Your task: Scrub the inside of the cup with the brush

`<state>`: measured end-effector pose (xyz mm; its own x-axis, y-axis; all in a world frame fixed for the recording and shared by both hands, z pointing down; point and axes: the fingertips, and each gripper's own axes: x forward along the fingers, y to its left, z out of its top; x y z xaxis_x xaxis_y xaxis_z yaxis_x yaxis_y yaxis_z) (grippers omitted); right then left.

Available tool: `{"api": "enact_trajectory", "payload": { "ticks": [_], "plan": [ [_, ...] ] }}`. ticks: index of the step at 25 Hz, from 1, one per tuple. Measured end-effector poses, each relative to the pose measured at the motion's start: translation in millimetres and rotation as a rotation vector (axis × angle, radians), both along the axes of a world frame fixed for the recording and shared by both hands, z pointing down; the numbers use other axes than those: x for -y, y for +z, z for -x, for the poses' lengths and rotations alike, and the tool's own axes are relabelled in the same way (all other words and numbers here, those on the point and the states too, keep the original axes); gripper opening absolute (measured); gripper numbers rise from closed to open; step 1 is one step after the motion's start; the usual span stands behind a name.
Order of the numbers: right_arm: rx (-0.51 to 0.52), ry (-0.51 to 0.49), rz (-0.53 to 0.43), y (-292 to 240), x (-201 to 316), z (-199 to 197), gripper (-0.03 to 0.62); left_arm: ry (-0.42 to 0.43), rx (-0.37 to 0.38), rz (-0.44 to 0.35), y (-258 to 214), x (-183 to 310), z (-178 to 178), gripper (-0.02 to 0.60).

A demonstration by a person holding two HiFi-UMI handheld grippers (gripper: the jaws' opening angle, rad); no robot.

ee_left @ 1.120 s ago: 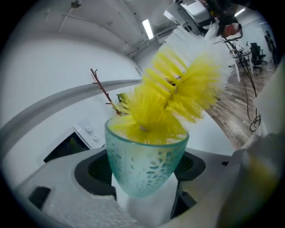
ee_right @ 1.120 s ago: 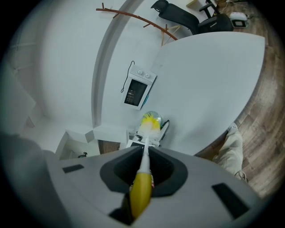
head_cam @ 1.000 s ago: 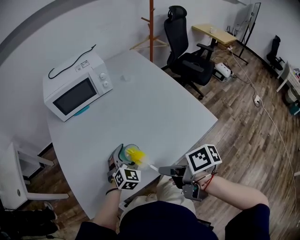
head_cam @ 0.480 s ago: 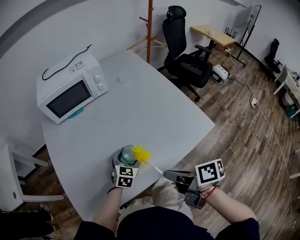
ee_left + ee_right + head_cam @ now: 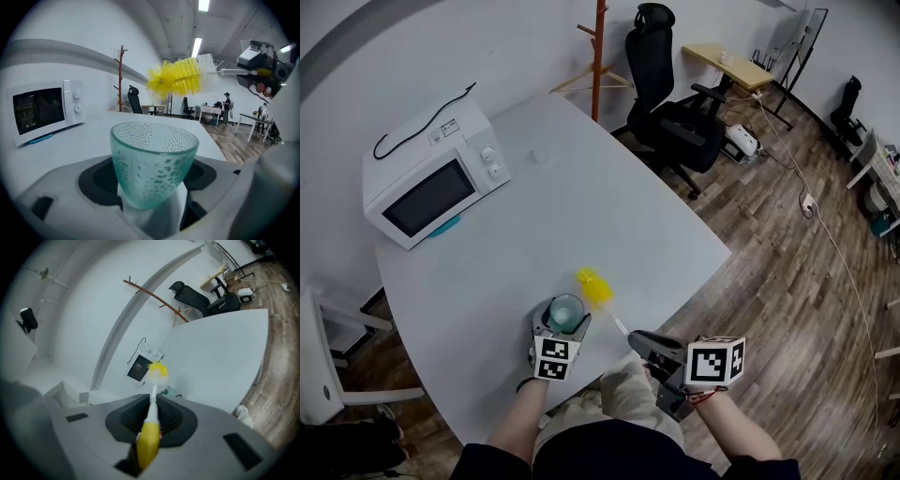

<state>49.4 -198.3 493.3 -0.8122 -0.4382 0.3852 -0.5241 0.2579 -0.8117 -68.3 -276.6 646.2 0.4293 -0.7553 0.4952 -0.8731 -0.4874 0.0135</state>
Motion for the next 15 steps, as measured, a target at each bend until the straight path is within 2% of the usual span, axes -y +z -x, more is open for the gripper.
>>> {"api": "enact_trajectory", "payload": {
  "ticks": [4, 10, 15],
  "plan": [
    [-0.011, 0.015, -0.033, -0.4, 9.9, 2.0, 0.052, -0.008, -0.029, -0.004, 1.1, 4.3, -0.6, 0.382],
    [0.046, 0.062, -0.017, -1.1, 16.0, 3.9, 0.052, -0.021, -0.056, 0.000, 3.2, 7.6, -2.0, 0.382],
    [0.069, 0.092, -0.001, -0.2, 17.4, 4.1, 0.052, 0.001, -0.002, 0.007, 15.1, 9.5, -1.0, 0.380]
  ]
}}
